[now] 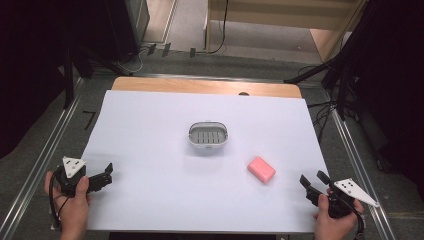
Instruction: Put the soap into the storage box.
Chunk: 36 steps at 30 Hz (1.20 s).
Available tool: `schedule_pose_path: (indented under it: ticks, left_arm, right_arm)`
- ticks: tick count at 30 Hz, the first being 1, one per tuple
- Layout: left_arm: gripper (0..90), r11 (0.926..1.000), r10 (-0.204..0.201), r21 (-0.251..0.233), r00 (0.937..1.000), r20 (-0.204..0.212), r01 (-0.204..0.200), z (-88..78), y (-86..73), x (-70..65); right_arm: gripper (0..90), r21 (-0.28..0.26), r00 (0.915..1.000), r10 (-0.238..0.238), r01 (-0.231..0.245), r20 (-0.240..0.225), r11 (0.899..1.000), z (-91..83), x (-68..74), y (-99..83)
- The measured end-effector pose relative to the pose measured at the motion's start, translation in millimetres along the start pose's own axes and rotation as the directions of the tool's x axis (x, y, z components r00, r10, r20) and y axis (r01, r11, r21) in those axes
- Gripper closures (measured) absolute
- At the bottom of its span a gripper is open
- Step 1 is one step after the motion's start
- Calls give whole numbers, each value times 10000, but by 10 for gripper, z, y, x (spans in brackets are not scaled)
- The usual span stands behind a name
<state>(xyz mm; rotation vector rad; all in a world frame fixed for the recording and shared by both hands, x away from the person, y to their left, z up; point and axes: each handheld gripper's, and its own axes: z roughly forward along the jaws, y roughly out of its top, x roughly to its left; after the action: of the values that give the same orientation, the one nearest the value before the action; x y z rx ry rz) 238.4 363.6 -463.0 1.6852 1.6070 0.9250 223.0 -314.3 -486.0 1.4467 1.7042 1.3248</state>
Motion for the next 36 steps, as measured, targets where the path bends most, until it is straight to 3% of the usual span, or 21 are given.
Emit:
schedule_pose_path:
  ticks: [5,13,16,21,23,24,25,26,27,28,31,32,33,34,36]
  left_arm:
    - [1,9999,-89,46,10000,15,89,6,2,7]
    - [1,10000,9,33,10000,41,-9,0,0,7]
    - [1,10000,9,36,10000,37,-9,-1,-1,3]
    - [1,10000,-8,86,10000,52,8,5,1,4]
    - [1,9999,-67,89,9999,79,66,8,2,10]
    - [1,9999,-68,90,9999,83,67,8,2,10]
    - [1,9999,-60,98,9999,88,59,9,3,9]
    - [1,9999,-56,111,9999,96,55,10,3,8]
    - [1,9999,-58,119,9999,95,57,11,3,8]
    - [1,9999,-74,106,9999,100,73,12,3,7]
    - [1,9999,-59,87,9999,138,58,7,2,8]
    - [1,10000,-26,64,9999,141,25,6,2,7]
    - [1,10000,-3,64,9999,125,2,5,1,6]
    - [1,10000,28,49,9999,109,-28,6,1,4]
    - [1,9999,72,83,9999,114,-73,8,3,0]
  right_arm:
    - [370,-13,9997,-256,256,-32,9997,22,1,14]
    - [367,1003,9981,-596,610,-172,9931,7,94,70]
    - [289,1350,9955,-840,892,-434,9868,7,116,104]
    - [284,2349,9957,-727,842,-572,9684,60,97,156]
    - [276,3017,9918,-906,1139,-902,9466,91,88,185]
    - [276,3017,9918,-906,1139,-902,9466,91,88,185]
    - [267,3241,9899,-985,1268,-1023,9375,105,92,198]
    - [251,3673,9867,-1112,1477,-1186,9183,134,101,224]
    - [251,3673,9867,-1112,1477,-1186,9183,134,101,224]
    - [235,3841,9844,-1121,1567,-1359,9099,152,110,236]
    - [214,4552,9773,-1482,2019,-1512,8672,213,168,272]
    - [189,4921,9703,-1773,2364,-1643,8378,257,221,294]
    - [189,4921,9703,-1773,2364,-1643,8378,257,221,294]
    - [182,5023,9685,-1828,2444,-1693,8295,275,245,301]
    - [153,5343,9595,-2048,2781,-1935,7982,327,307,323]
